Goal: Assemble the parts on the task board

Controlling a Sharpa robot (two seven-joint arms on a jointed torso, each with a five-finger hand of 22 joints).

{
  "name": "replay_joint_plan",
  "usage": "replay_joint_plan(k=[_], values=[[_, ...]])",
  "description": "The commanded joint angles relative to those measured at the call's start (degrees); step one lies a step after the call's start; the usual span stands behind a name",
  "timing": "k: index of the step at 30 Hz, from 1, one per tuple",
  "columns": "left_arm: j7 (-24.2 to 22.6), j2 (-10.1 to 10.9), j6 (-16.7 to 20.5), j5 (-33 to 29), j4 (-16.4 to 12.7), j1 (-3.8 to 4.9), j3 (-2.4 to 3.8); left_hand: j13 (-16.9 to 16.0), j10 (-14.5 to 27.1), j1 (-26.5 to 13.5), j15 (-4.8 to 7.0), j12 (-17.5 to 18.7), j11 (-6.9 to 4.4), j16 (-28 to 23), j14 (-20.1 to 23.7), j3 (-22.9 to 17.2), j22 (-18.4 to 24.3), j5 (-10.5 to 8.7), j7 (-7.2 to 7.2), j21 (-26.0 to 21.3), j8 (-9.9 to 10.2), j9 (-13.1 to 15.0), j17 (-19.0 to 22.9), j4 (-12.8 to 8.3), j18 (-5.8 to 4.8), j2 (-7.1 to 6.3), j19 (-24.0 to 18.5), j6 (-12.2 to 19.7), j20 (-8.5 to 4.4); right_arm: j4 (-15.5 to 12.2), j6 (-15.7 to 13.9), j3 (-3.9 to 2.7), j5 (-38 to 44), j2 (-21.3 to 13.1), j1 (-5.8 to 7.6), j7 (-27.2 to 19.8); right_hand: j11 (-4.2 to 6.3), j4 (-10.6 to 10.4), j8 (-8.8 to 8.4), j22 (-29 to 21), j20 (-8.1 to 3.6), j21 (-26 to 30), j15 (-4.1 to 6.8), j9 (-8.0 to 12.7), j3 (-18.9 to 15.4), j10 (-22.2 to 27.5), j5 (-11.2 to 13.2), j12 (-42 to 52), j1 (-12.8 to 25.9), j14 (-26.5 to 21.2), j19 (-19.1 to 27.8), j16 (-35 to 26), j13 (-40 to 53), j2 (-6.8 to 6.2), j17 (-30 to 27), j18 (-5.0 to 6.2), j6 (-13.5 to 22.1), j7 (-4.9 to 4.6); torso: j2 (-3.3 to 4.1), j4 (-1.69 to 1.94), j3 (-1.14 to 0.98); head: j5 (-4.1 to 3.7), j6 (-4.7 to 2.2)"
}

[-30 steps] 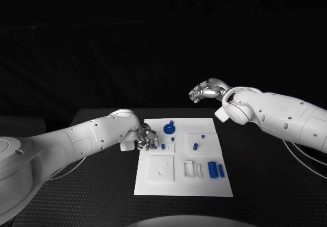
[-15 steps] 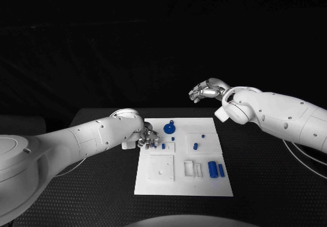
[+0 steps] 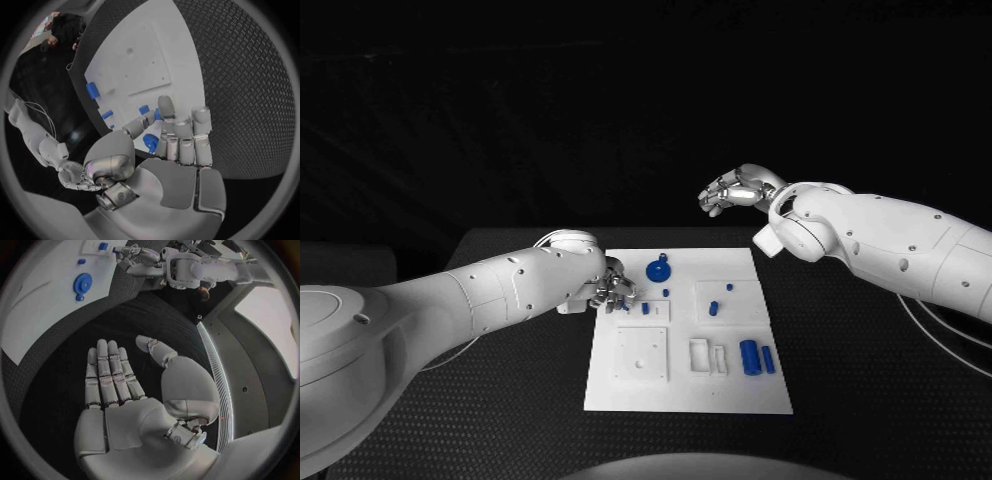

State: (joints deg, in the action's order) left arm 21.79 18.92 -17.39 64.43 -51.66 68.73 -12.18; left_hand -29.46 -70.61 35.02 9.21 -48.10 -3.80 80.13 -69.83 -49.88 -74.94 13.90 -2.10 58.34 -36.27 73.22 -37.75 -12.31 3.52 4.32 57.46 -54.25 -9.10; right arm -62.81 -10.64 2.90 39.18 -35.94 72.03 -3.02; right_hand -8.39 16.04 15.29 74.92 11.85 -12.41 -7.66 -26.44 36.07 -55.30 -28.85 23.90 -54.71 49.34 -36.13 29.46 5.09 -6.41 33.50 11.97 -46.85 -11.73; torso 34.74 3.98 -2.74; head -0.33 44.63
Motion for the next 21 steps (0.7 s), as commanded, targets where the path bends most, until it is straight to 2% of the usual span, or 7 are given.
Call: replay_joint_plan(k=[1,21], values=[[-0.92,-0.3,0.21,1.4,0.1,-0.16,-0.02,0.09,0.0,2.41,1.28,-0.37,-0.54,0.25,-1.13,-3.5,-0.95,0.08,0.54,0.2,0.05,0.08,0.06,3.99,-0.38,1.74,0.42,-0.53,-6.24,-0.02,0.71,-0.03,0.09,0.07,-0.01,-0.31,0.0,0.13,0.3,1.32,0.01,0.37,-0.27,0.09,0.07,-0.28,-0.24,0.29,-0.55,-0.31,-0.47,0.24,-0.06,-0.24,-0.07,-0.71,0.4,0.02,-0.01,0.02,0.01,0.01,0.04],[-0.88,-0.74,0.15,0.78,0.65,-0.76,-0.04,0.13,-0.18,2.79,1.32,-0.6,-0.58,0.44,-1.26,-3.28,-0.97,0.09,0.6,0.31,-0.03,0.34,0.07,4.02,-0.38,1.65,0.51,-0.74,-6.27,0.03,0.66,-0.03,0.09,0.12,-0.01,-0.32,-0.01,0.1,0.31,1.32,0.01,0.4,-0.28,0.12,0.09,-0.27,-0.3,0.3,-0.53,-0.32,-0.48,0.25,-0.11,-0.3,-0.1,-0.72,0.41,0.02,-0.02,0.01,0.0,-0.16,0.14]])
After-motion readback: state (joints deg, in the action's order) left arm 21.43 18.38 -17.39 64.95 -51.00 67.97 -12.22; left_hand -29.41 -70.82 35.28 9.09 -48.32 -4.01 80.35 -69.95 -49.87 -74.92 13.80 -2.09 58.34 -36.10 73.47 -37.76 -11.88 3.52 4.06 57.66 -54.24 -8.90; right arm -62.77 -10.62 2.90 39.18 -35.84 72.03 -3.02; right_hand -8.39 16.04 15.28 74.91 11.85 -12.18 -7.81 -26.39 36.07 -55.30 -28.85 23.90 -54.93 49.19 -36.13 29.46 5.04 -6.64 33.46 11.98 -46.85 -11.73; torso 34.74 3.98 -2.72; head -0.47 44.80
